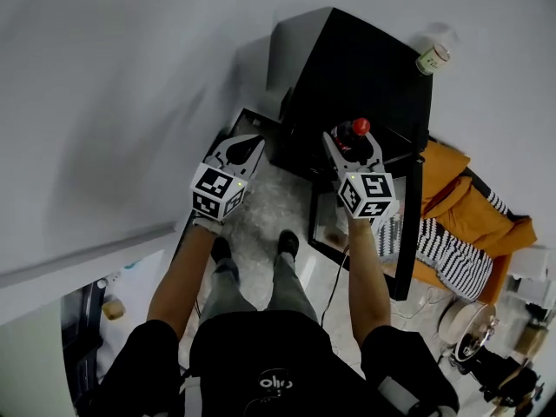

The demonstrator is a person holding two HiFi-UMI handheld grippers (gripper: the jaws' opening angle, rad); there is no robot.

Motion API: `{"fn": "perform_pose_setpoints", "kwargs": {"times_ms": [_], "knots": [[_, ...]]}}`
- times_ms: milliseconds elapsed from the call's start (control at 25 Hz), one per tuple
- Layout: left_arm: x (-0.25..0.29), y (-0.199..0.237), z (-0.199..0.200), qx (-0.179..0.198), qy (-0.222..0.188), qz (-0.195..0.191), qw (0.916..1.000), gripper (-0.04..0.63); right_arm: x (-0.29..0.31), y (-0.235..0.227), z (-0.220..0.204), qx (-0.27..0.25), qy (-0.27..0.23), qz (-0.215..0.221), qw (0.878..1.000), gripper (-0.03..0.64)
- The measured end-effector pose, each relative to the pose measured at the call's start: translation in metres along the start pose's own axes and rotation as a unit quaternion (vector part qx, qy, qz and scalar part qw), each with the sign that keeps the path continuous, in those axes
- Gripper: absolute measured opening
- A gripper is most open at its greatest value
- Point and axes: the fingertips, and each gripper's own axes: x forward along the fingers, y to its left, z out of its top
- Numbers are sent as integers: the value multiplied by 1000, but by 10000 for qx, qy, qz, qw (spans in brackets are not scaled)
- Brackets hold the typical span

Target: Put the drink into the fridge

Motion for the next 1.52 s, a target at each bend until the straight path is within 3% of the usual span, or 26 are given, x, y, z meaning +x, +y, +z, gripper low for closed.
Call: {"fn": "perform_pose_setpoints", "kwargs": {"times_ms": [280,760,1160,1520], "knots": [[30,3,-25,-16,-17,-109,9999,8,24,-7,-37,33,-1,-59,10000,313],[73,3,-83,16,0,-324,9995,8,52,-12,-136,100,309,-6,9995,313],[86,16,-143,-28,-13,-390,9992,8,65,-14,-205,78,413,-59,9991,313],[97,-3,-198,-22,124,-617,9980,8,60,-18,-266,210,565,-170,9980,313]]}}
